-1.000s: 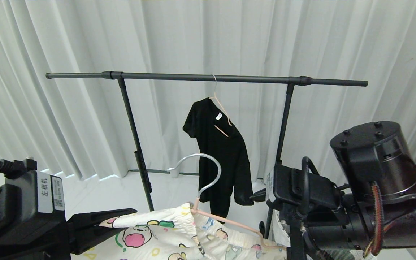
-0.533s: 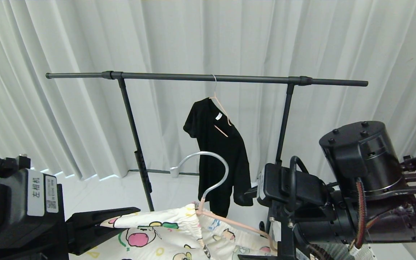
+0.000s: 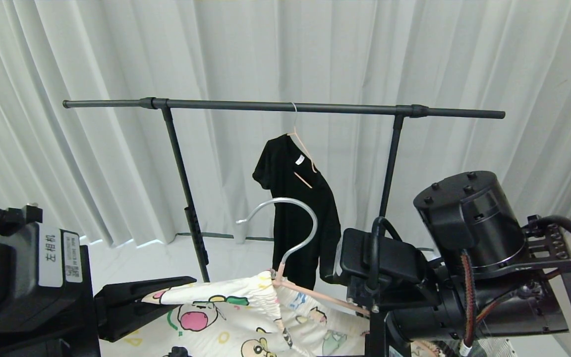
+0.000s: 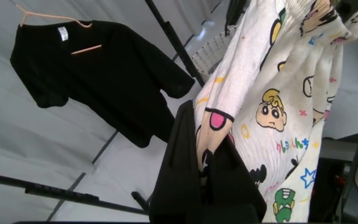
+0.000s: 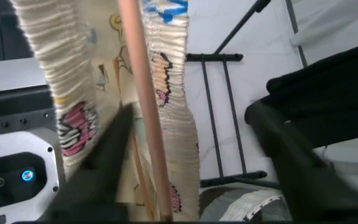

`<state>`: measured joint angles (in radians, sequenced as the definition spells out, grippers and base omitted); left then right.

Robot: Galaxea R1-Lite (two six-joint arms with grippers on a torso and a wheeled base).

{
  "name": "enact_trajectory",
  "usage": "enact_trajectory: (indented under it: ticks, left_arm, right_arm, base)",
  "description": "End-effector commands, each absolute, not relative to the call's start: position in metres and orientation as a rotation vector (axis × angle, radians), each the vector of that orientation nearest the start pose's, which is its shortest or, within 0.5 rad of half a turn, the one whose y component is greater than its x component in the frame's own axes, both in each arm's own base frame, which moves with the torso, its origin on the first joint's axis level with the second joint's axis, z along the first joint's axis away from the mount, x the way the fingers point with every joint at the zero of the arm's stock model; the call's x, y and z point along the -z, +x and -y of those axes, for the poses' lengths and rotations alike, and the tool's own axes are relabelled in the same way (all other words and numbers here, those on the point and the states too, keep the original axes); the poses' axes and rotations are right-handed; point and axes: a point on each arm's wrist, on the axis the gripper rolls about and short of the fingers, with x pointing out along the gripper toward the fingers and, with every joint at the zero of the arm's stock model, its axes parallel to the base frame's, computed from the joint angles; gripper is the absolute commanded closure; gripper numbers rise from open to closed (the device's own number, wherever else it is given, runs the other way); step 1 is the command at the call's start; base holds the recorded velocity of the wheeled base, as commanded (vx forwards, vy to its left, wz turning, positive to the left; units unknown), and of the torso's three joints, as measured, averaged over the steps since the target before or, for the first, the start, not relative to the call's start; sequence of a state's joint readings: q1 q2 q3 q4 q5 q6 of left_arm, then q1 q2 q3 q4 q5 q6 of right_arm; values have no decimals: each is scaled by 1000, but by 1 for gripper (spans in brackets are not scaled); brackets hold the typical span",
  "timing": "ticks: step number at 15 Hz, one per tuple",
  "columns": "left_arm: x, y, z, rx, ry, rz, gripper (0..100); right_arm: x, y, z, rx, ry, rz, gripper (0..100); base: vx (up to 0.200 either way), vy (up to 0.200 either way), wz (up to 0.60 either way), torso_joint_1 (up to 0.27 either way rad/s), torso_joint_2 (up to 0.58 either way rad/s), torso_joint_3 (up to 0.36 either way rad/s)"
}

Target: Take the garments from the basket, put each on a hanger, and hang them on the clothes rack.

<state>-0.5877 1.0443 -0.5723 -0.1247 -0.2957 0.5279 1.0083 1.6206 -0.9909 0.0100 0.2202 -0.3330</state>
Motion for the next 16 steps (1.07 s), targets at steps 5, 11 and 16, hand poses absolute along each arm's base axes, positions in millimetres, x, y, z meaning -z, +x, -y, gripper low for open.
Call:
enact_trajectory:
  ticks: [5,11,16]
  left_arm:
    - [-212,108,80,949,539,-116,100]
    - [-204,106,80,970,573,-129,0]
    - [-199,115,69,833,566,-187,0]
  right_arm:
    - [-197,150,-244,-1247,-548,-413,100]
    - [-210,153,-245,-1194,-516,-280,100]
    - [-226,162,-219,-1080,-558,-195,100]
  base:
    - [0,0,0,0,0,0]
    - [0,0,0,0,0,0]
    - [0,0,0,0,0,0]
